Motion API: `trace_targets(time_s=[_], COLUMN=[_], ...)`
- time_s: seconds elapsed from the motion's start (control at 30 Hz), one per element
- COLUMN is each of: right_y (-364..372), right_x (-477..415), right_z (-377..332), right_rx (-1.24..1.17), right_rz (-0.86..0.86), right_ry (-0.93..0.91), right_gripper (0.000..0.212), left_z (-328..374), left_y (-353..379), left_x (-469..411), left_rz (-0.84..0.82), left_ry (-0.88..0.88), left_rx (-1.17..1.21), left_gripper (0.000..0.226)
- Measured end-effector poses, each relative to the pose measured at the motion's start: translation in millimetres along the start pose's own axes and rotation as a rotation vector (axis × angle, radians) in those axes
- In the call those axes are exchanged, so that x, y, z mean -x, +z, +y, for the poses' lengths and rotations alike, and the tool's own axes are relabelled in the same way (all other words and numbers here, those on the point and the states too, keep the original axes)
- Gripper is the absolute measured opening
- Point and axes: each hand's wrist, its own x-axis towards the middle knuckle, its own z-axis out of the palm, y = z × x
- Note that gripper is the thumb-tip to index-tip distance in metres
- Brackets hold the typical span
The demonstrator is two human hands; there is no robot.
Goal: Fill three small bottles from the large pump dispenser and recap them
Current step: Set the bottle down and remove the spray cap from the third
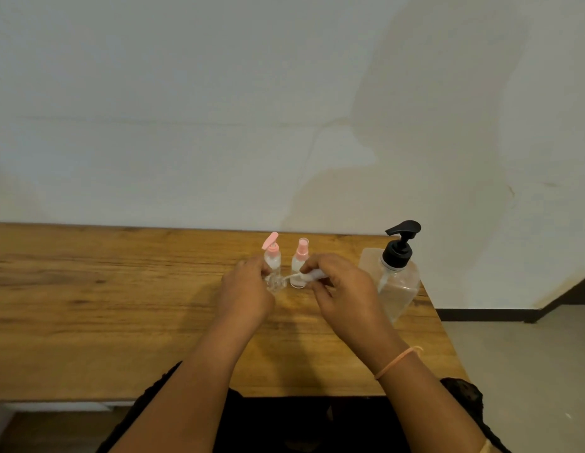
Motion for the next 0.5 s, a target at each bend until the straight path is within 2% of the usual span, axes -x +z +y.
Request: trace_targets(time_s=[0.2,0.37,0.43,0.5], right_y=[-11.4,-20.3,-22.4,-17.7], right_x=[12.2,20.7,23.0,24.4], right_z=[-1.0,0.1,1.0,2.7], right_rx=[0.02,0.028,0.054,0.099], right_rz=[0.063,0.155,0.128,0.029], right_ry=[0.104,0.185,0.239,0.312], right_gripper=[0.018,0.014,0.011,0.012], left_z=[-4.2,-8.9,-9.8,-8.9], left_y=[-5.1,-10.5,-11.0,-10.4], left_x=[-2.8,-7.3,-8.5,-7.8], left_rz=[0.044,0.075,0.092,0.101], left_ry=[-0.129,-0.208,-0.213,-0.203], left_rx=[-0.049,0.018,0.075,0.134], left_gripper=[0.035,0.031,0.03,0.031])
